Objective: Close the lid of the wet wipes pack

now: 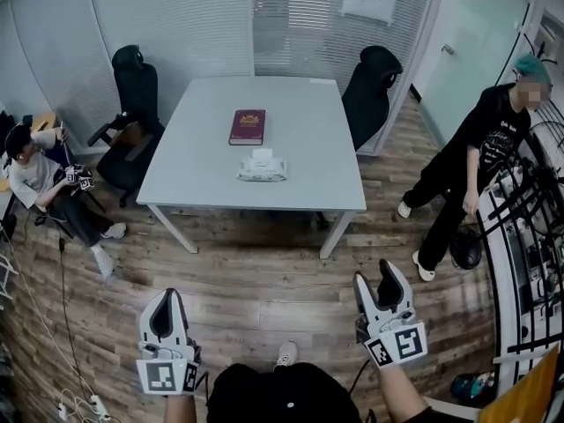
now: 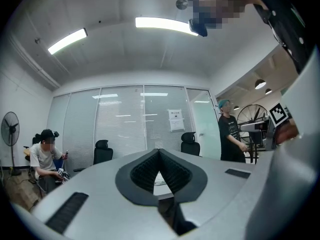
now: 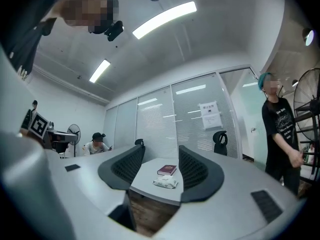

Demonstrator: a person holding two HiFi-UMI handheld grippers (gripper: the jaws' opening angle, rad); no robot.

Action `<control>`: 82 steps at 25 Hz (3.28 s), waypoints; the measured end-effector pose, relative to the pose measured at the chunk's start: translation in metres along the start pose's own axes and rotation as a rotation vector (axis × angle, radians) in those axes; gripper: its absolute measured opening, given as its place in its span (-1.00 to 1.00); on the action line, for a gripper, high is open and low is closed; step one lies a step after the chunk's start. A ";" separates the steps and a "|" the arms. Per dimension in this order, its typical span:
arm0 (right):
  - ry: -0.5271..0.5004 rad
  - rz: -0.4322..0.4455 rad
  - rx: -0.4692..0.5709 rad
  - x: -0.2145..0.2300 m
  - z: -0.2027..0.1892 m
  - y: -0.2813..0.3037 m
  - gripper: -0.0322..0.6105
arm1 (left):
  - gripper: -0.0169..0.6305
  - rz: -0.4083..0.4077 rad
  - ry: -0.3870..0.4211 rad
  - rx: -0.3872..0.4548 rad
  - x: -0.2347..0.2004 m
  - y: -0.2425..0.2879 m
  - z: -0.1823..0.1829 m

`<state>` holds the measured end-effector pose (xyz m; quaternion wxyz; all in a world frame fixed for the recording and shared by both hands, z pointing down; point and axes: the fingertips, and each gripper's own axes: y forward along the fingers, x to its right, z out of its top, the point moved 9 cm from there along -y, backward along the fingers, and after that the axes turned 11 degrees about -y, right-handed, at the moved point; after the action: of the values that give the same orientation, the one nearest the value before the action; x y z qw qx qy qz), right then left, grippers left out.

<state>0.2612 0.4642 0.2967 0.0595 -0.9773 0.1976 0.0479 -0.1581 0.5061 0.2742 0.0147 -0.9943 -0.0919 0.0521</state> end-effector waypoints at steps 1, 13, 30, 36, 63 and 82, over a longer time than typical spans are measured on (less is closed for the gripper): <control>-0.003 0.008 -0.001 0.003 -0.001 0.002 -0.14 | -0.90 0.003 -0.001 0.003 0.003 0.003 0.000; -0.010 0.032 -0.020 0.025 -0.015 0.045 -0.14 | -0.90 0.006 -0.005 -0.005 0.007 0.047 -0.008; -0.039 0.003 -0.029 0.030 -0.017 0.157 -0.15 | -0.90 -0.048 -0.017 -0.003 -0.052 0.164 -0.006; -0.040 -0.013 -0.039 0.033 -0.021 0.191 -0.15 | -0.90 -0.067 -0.027 -0.007 -0.070 0.200 -0.008; -0.028 -0.086 -0.046 0.012 -0.023 0.308 -0.18 | -0.90 -0.176 -0.037 -0.012 -0.158 0.317 -0.009; -0.015 -0.037 -0.083 0.060 -0.053 0.370 -0.18 | -0.90 -0.200 -0.008 -0.060 -0.138 0.391 -0.027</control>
<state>0.1748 0.0958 0.3060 0.0213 -0.9820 0.1770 0.0620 -0.2193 0.0963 0.3001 -0.0103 -0.9800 -0.1920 0.0515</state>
